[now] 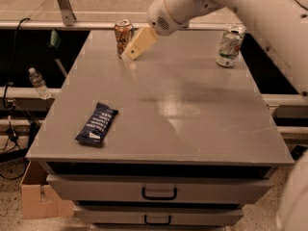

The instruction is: Move orange can near rxbar blueberry

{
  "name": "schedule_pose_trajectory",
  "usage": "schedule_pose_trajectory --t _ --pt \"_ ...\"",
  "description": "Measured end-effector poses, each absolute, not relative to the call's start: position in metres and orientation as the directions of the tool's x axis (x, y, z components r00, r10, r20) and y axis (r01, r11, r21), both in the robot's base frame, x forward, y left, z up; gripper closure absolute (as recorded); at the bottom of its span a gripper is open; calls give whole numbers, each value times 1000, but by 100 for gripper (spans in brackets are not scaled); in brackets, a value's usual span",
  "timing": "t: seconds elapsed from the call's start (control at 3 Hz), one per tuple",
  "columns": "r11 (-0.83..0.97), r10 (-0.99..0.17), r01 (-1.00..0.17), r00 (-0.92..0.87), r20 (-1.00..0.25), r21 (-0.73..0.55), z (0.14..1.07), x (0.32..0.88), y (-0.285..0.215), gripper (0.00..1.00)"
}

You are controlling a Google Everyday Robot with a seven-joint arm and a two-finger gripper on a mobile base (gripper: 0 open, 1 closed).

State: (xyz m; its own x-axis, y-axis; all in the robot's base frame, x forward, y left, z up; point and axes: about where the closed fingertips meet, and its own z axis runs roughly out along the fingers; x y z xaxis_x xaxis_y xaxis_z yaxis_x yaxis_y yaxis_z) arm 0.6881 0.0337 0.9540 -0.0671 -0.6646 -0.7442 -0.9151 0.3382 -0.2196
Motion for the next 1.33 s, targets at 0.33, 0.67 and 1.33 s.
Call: schedule_pose_trajectory --t 0.33,0.67,1.33 --pt "426 -575 -894 -147 -805 -141 936 728 55 0" --pt "478 -486 -876 -205 -850 -63 926 760 77 0" --pt "548 -332 -832 -310 -891 85 898 801 103 19"
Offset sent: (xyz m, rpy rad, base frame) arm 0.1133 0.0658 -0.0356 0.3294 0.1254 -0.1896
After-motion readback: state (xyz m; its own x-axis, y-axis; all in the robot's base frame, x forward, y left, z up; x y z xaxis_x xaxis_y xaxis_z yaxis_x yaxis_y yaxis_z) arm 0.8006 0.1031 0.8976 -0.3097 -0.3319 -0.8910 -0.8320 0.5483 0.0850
